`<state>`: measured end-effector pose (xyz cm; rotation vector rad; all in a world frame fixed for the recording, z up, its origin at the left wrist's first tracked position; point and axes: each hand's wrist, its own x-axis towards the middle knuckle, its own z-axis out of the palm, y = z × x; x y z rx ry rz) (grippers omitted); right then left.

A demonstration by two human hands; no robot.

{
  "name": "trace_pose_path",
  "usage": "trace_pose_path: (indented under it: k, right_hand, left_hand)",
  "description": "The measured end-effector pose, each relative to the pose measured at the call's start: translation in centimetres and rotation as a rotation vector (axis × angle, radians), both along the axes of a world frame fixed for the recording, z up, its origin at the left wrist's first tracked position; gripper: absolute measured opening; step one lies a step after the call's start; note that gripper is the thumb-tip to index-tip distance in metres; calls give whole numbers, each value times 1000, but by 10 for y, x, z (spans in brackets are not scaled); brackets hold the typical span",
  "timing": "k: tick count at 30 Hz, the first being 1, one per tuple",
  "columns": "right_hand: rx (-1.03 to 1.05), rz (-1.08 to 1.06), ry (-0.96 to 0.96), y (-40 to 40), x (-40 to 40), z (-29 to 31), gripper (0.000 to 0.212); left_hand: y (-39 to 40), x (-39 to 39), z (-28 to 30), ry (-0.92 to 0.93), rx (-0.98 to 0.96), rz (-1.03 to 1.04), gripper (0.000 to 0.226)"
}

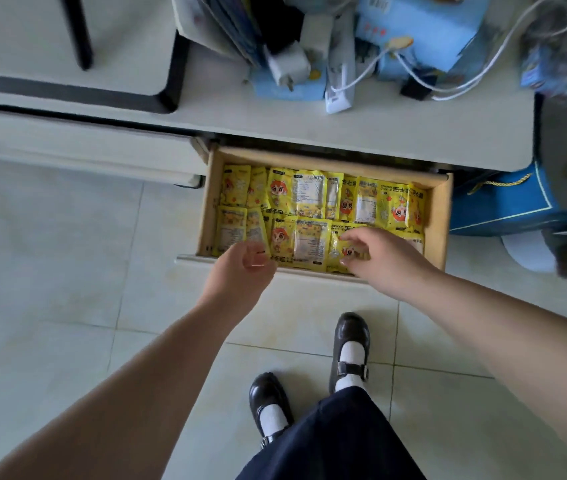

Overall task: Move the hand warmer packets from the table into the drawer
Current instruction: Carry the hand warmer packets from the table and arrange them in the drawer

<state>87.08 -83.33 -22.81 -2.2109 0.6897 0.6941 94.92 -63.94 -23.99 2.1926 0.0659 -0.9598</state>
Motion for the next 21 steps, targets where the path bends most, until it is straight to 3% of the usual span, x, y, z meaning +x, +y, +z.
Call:
trace_pose_path:
  k: [8,21]
  right_hand:
    - [95,159,-38,81,-3,102,43]
    - [189,720,-96,208,-19,263,45]
  left_hand:
    - [95,-45,113,34,-90,357,30]
    - [203,-196,266,-67,-163,945,34]
